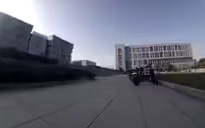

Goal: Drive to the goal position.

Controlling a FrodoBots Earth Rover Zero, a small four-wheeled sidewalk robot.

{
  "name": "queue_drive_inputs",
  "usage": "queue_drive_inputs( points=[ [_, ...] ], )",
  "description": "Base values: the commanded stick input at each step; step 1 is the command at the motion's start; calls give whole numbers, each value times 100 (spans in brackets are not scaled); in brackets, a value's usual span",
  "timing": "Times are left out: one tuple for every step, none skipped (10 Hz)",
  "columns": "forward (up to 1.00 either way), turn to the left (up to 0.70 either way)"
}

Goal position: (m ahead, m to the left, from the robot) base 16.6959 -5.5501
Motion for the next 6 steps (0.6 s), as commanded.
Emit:
queue_drive_inputs(
  points=[
    [100,0],
    [100,0],
    [100,0],
    [100,0],
    [100,0],
    [100,0]
  ],
)
